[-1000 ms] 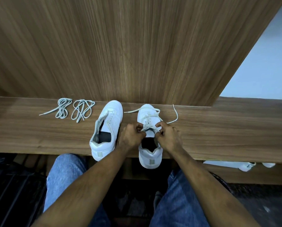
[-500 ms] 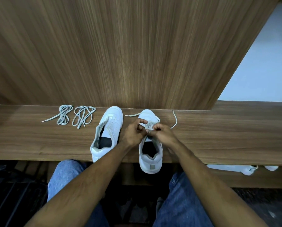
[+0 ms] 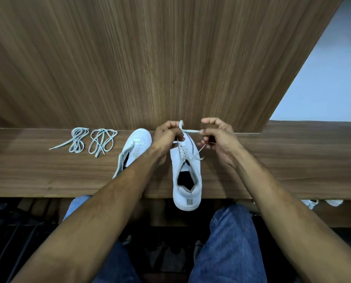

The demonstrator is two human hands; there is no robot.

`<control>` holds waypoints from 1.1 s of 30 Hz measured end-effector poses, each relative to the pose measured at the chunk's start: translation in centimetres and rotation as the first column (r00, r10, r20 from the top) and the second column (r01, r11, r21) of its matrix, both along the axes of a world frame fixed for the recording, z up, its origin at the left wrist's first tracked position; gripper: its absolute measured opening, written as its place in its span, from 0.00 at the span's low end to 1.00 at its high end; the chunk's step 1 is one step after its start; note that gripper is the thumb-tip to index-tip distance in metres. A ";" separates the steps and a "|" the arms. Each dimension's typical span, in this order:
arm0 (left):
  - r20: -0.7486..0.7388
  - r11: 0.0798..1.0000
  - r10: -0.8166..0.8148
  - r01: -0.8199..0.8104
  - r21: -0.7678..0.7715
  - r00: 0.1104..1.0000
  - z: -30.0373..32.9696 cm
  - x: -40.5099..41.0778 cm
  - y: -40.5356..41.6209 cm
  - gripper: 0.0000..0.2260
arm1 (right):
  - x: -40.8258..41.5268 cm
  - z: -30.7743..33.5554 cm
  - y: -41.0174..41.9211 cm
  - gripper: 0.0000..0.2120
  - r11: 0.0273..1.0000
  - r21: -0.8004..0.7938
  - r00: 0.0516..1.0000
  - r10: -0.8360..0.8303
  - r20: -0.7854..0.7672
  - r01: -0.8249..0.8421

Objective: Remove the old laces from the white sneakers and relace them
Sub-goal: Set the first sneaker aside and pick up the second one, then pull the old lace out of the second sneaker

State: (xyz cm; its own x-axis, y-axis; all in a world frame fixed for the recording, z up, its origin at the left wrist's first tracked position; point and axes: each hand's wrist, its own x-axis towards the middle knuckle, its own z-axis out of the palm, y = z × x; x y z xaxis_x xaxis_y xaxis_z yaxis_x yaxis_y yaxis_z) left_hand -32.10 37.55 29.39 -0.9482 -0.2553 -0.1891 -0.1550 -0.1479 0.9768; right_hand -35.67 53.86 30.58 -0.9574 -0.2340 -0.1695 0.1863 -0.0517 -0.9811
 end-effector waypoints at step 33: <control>0.001 0.844 0.425 -0.396 0.362 0.905 4.1 -1.8 -6.9 0.07 | -2.9 1.8 4.3 0.11 0.837 -0.294 0.872 -0.489 -0.027 0.461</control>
